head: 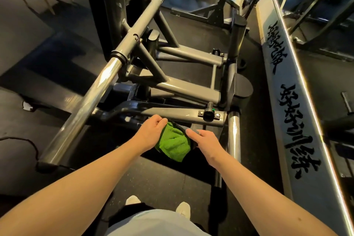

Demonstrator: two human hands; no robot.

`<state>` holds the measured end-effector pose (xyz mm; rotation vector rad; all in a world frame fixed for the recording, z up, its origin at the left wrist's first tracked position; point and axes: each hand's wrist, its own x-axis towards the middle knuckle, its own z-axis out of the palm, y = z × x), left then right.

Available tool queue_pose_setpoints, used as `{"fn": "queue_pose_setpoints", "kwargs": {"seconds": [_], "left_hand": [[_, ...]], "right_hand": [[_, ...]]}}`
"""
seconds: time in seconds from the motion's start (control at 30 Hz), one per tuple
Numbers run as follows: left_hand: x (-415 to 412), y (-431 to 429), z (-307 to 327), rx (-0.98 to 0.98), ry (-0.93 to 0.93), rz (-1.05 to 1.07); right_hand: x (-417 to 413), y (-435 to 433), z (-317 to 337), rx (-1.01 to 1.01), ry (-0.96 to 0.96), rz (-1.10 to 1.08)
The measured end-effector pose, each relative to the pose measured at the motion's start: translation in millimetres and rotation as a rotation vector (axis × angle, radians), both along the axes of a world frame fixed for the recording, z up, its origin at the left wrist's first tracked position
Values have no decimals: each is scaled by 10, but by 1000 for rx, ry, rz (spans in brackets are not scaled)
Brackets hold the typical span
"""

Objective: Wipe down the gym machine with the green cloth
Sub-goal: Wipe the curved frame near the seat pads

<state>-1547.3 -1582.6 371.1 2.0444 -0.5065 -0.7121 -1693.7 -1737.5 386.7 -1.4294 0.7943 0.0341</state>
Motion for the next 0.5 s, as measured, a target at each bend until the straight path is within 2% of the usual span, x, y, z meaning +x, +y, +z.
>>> {"fn": "queue_pose_setpoints", "kwargs": {"seconds": [0.13,0.2,0.3,0.43,0.5], "left_hand": [[54,149,14,-34,256,-152],[89,213,2,24,218,-236],[100,249,55,17,163,-201],[114,287,111,0,210,-186],[118,315,131,17,170,-200]], "right_hand": [[68,29,23,35,10,20],[86,42,13,17,19,18],[79,80,43,-44,16,62],[104,135,51,-215,52,188],[138,171,-3,-269,73,188]]}}
